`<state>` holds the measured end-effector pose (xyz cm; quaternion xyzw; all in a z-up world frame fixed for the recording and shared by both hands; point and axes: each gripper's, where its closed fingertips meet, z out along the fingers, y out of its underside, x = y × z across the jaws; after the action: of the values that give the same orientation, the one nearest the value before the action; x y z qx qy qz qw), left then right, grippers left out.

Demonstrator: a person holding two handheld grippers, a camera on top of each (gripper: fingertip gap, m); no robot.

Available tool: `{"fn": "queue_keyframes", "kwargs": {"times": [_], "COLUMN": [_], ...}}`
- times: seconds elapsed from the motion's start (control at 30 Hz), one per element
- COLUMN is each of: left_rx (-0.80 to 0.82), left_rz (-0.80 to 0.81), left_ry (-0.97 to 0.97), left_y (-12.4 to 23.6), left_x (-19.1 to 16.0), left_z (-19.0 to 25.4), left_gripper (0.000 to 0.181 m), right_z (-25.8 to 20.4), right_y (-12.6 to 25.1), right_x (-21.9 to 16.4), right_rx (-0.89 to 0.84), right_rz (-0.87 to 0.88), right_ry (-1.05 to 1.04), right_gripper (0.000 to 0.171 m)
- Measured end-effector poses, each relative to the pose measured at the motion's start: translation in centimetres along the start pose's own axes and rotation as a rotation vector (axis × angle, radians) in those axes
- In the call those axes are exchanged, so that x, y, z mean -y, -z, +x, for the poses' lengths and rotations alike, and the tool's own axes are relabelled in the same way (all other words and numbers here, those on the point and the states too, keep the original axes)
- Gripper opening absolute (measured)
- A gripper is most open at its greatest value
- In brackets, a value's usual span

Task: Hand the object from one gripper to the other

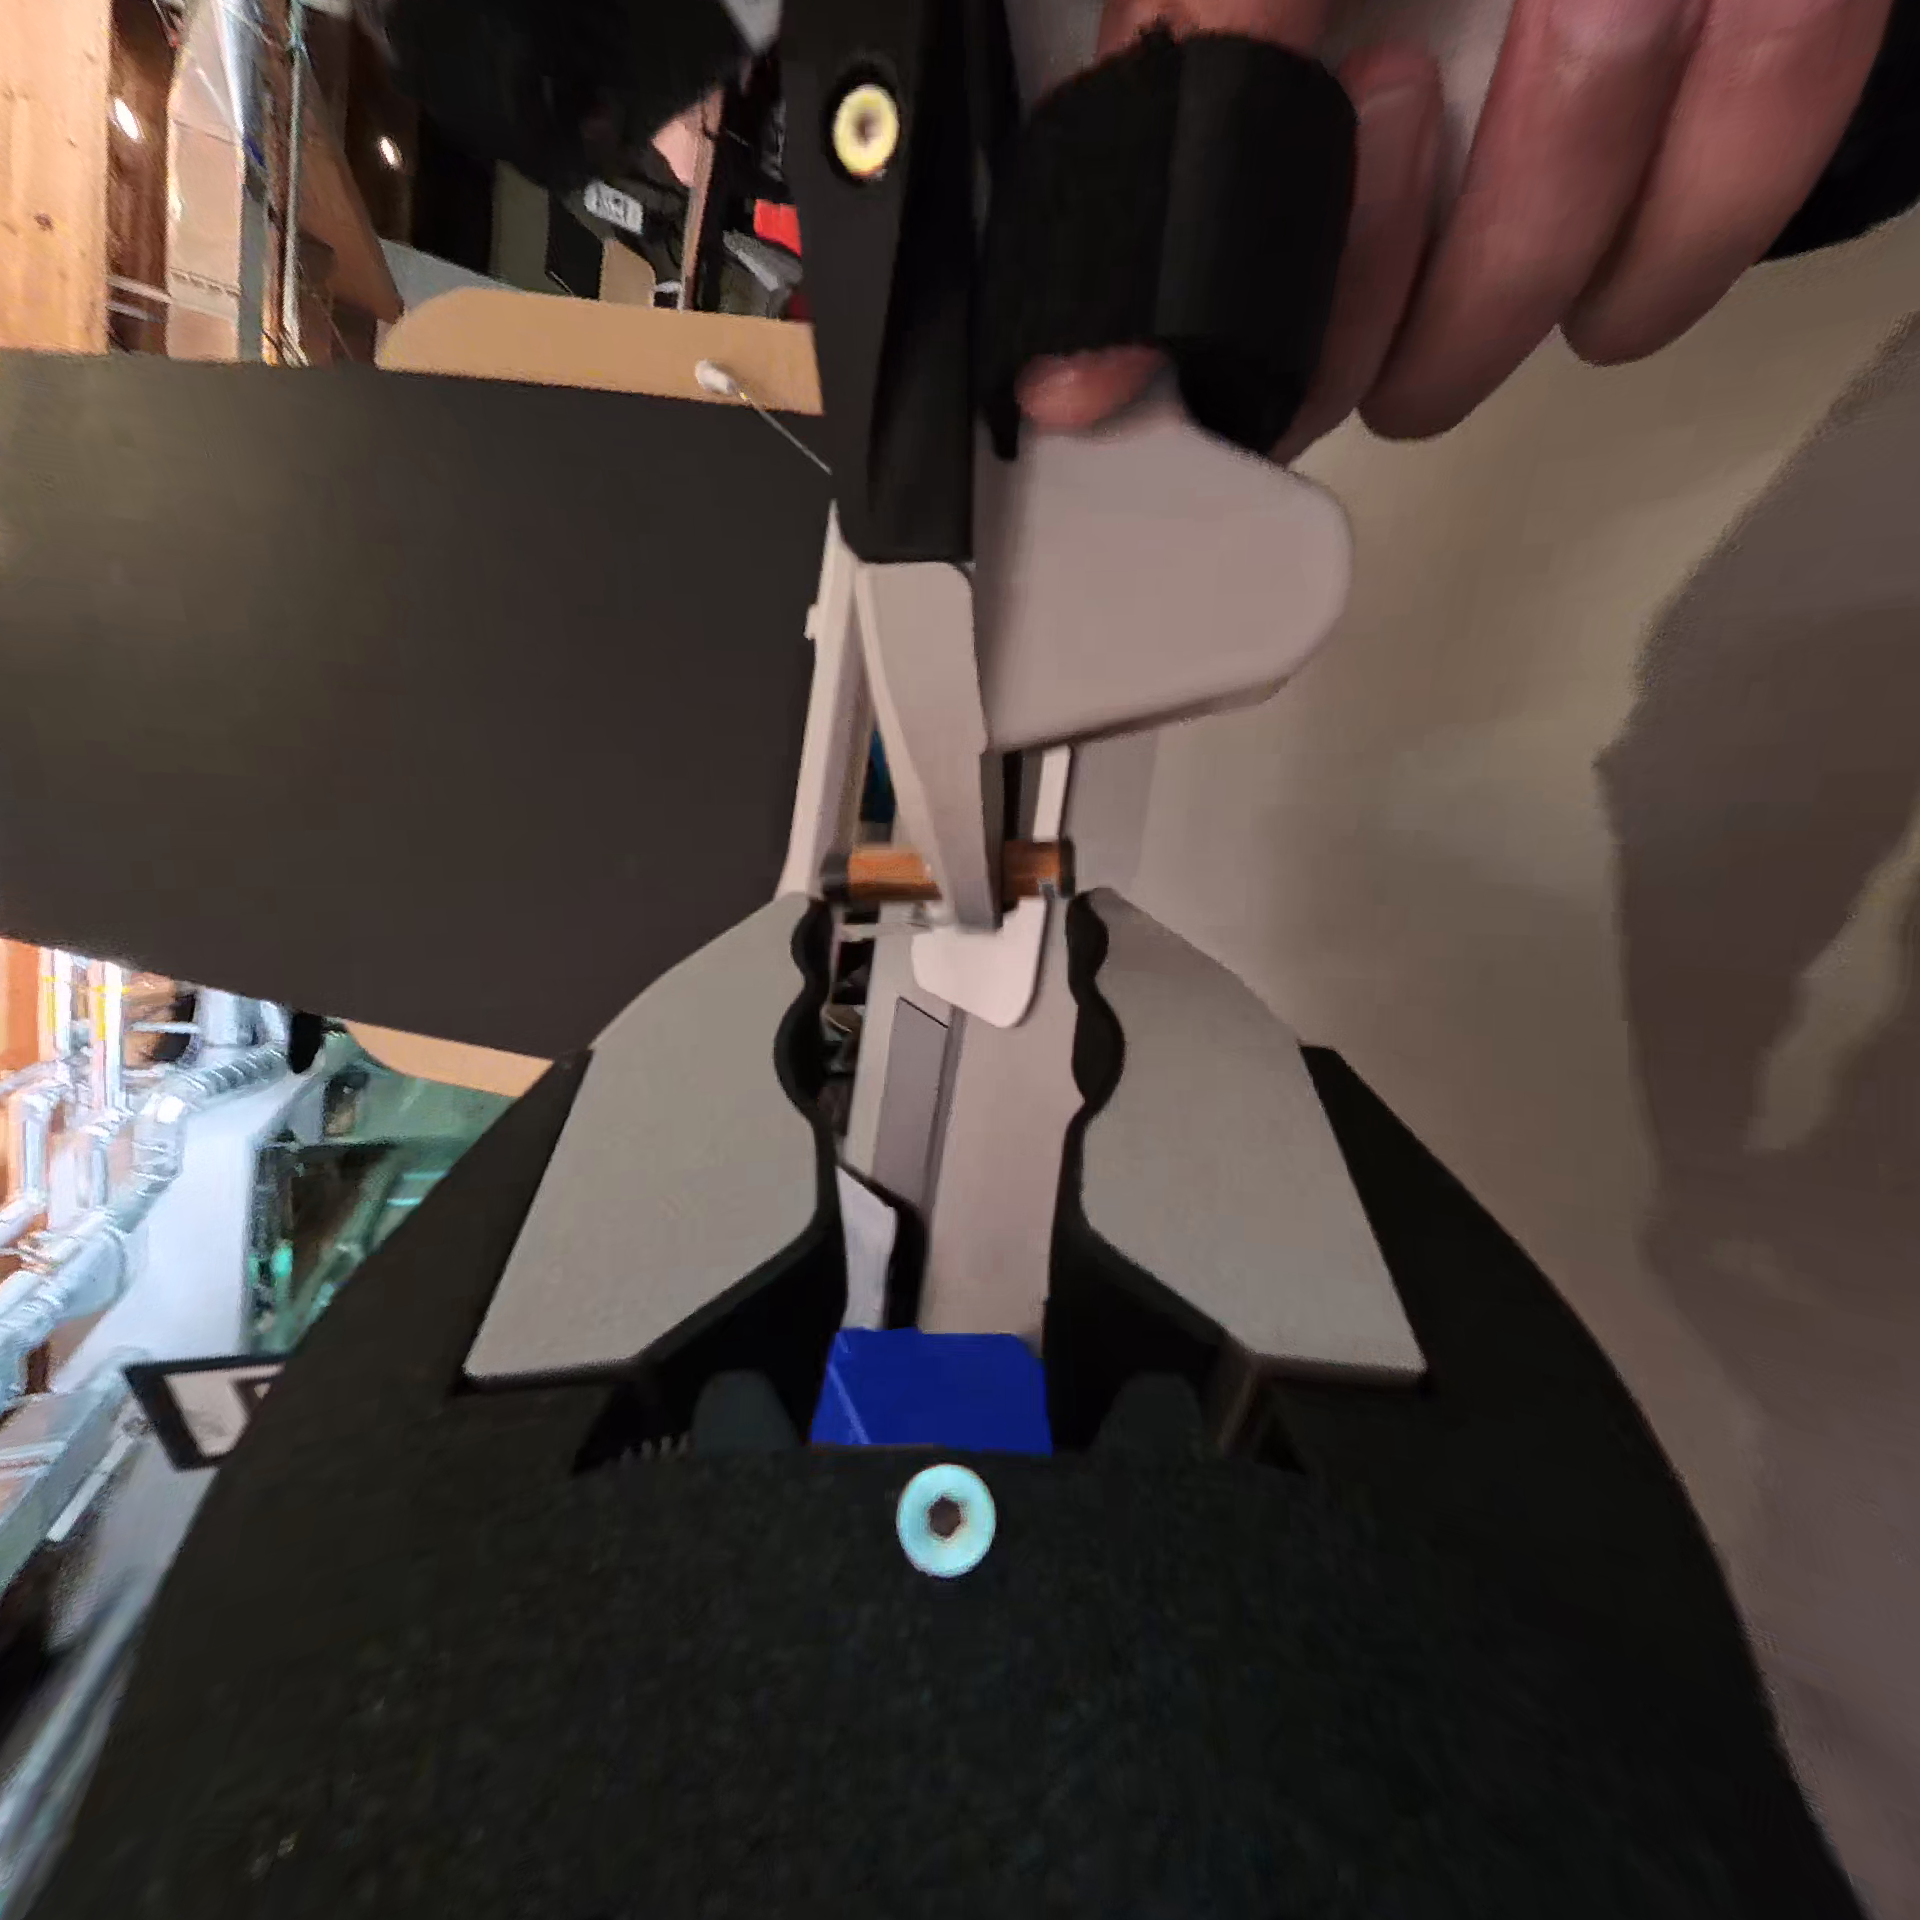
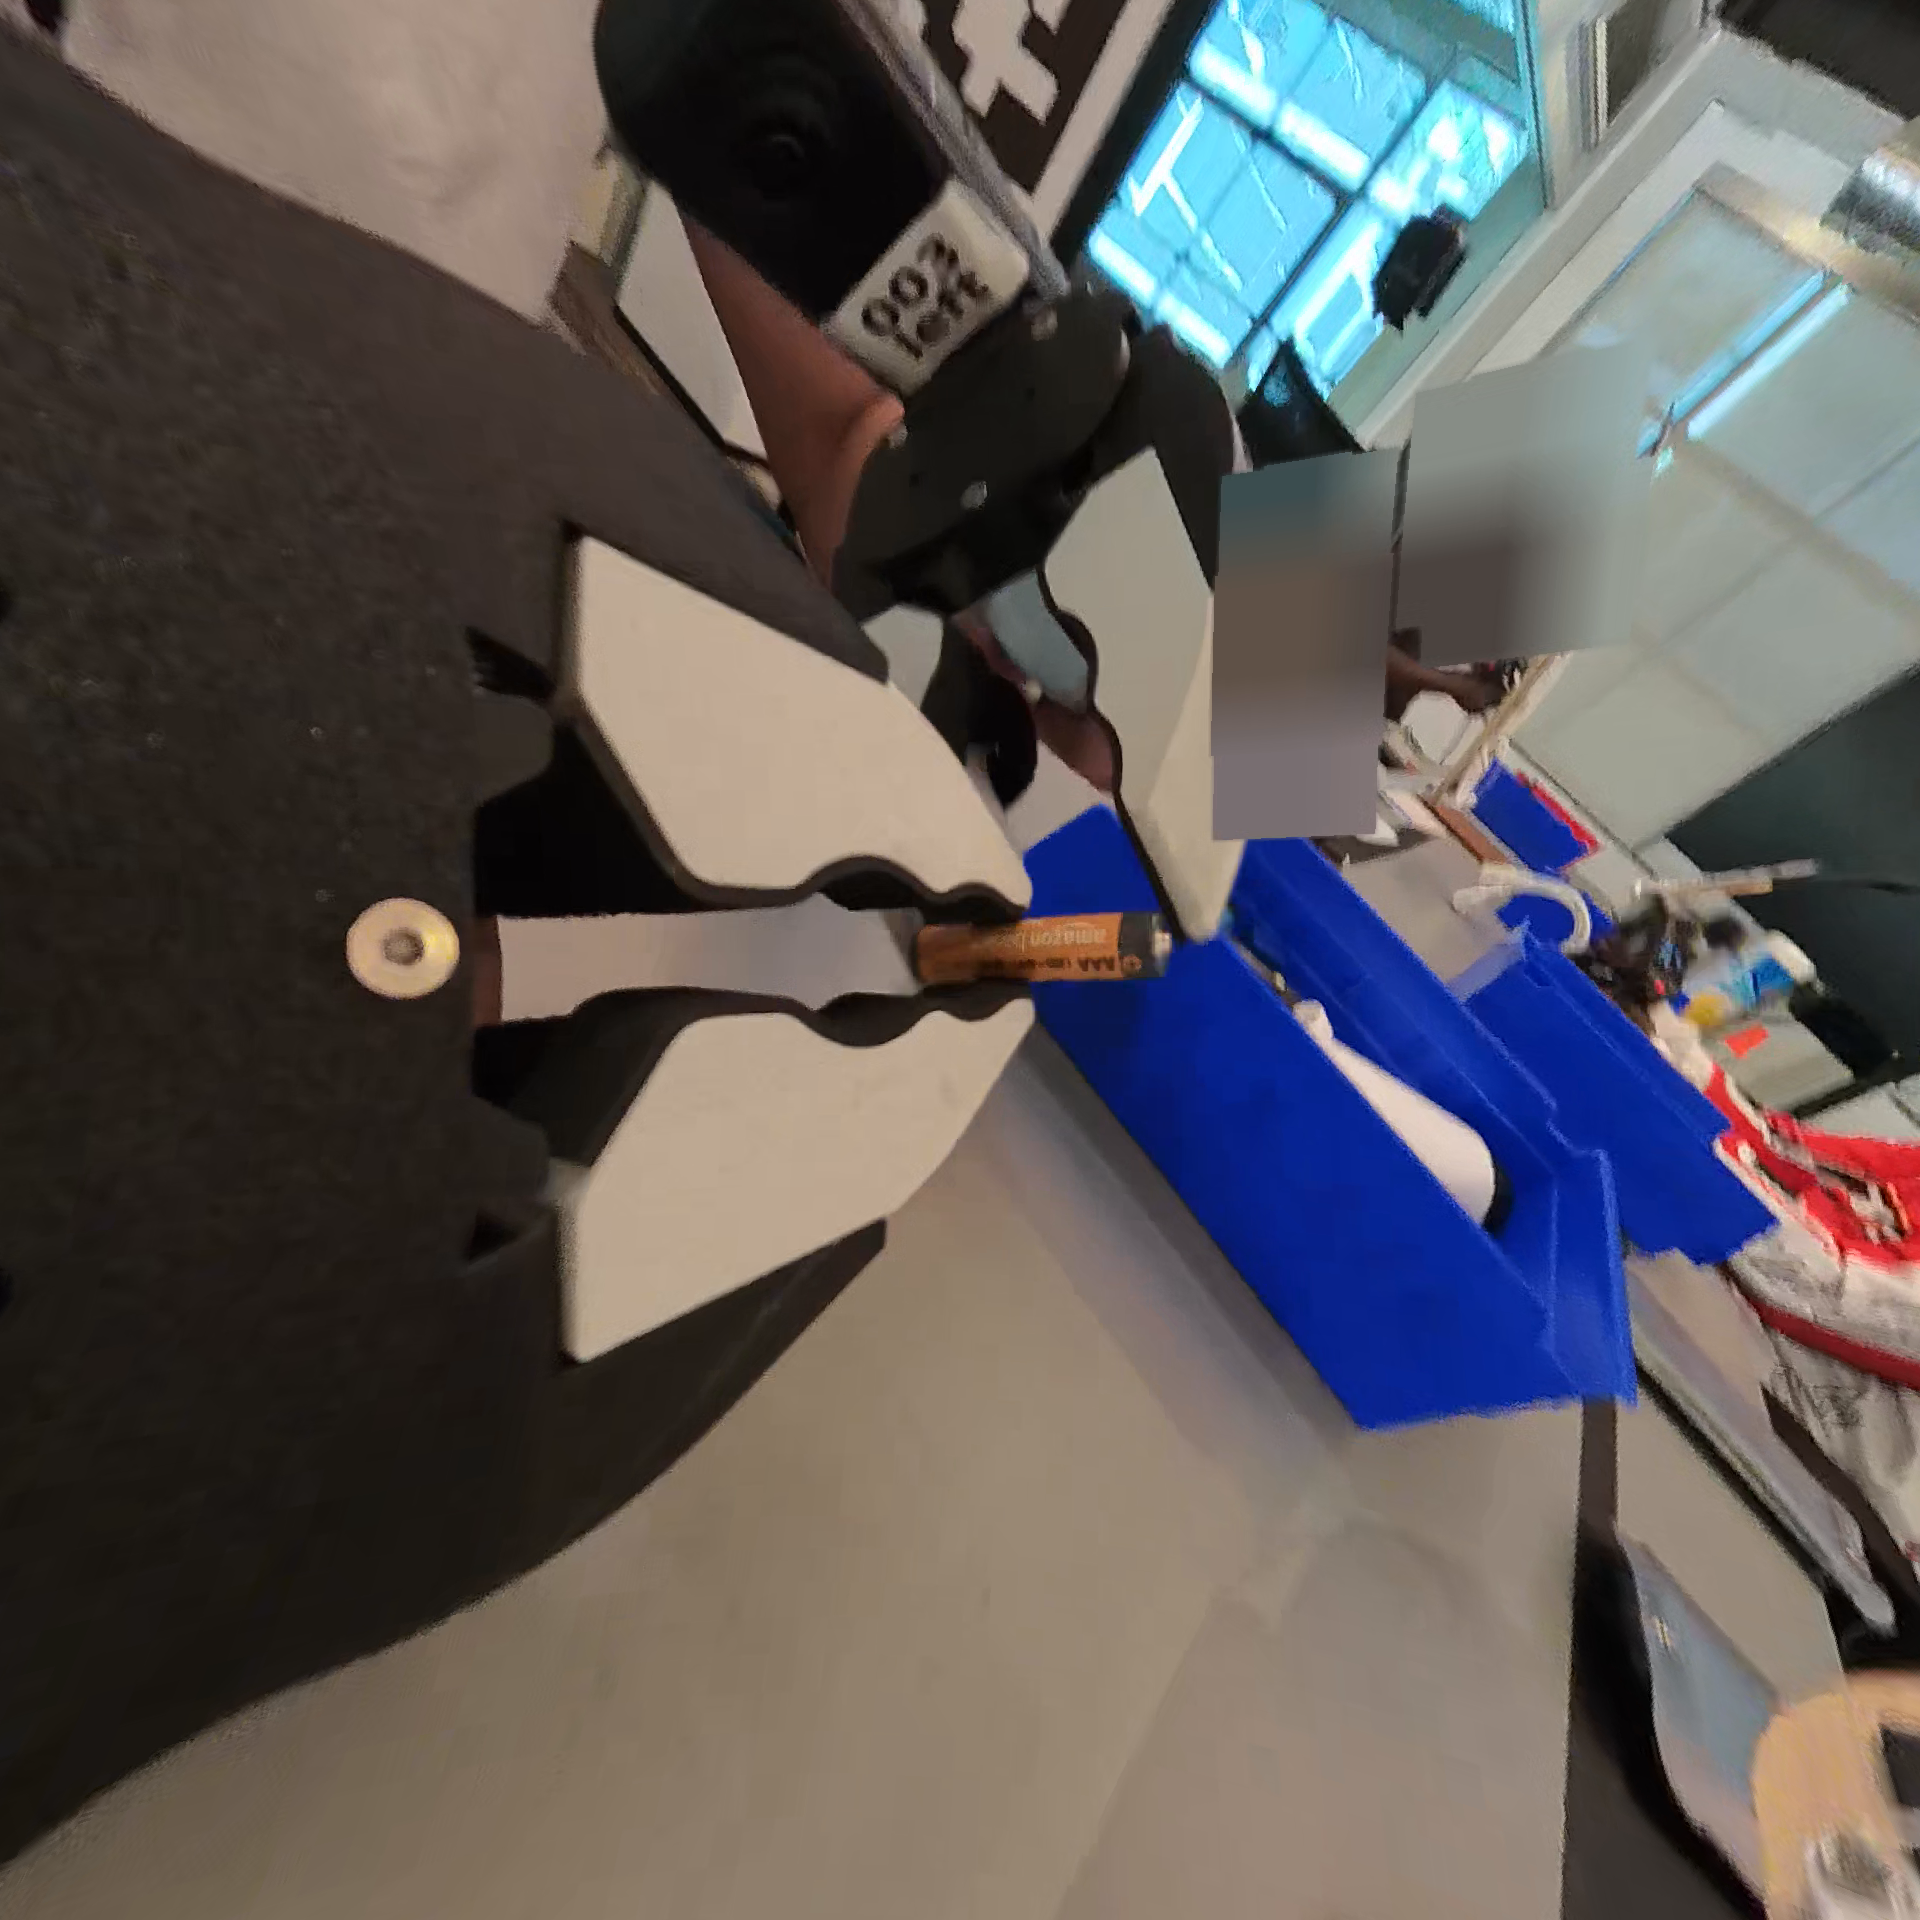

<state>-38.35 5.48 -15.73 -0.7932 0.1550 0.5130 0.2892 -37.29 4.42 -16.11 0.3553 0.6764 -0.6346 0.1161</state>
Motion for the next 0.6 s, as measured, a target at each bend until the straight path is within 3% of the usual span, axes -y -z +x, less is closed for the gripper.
{"fn": "queue_keyframes", "kwargs": {"times": [0.07, 0.13, 0.23, 0.3, 0.47, 0.6], "left_rx": [-0.008, -0.056, -0.192, -0.264, -0.474, -0.526], "left_rz": [0.001, 0.040, 0.109, 0.150, 0.295, 0.318], "left_ry": [0.109, 0.355, 0.747, 0.999, 1.367, 1.386], "left_y": [0.5, 1.4, 2.5, 2.8, 3.0, 3.3], "left_x": [-0.2, -0.1, 0.1, 0.3, 1.8, 1.5], "left_z": [0.6, 1.8, 4.4, 4.9, 4.0, 4.6], "left_gripper": [0.042, 0.037, 0.038, 0.039, 0.041, 0.041], "right_z": [1.9, 4.5, 8.2, 8.0, 3.2, 0.8], "right_y": [1.1, 3.2, 6.8, 7.6, 4.2, 1.7], "right_x": [-0.1, 0.0, 0.1, 0.4, -0.9, -2.8], "right_rx": [-0.088, -0.246, -0.607, -0.752, -0.856, -0.813], "right_rz": [0.007, 0.022, -0.039, -0.091, -0.177, -0.230], "right_ry": [0.001, 0.058, 0.361, 0.650, 1.307, 1.506], "right_gripper": [0.011, 0.010, 0.010, 0.010, 0.010, 0.010]}}
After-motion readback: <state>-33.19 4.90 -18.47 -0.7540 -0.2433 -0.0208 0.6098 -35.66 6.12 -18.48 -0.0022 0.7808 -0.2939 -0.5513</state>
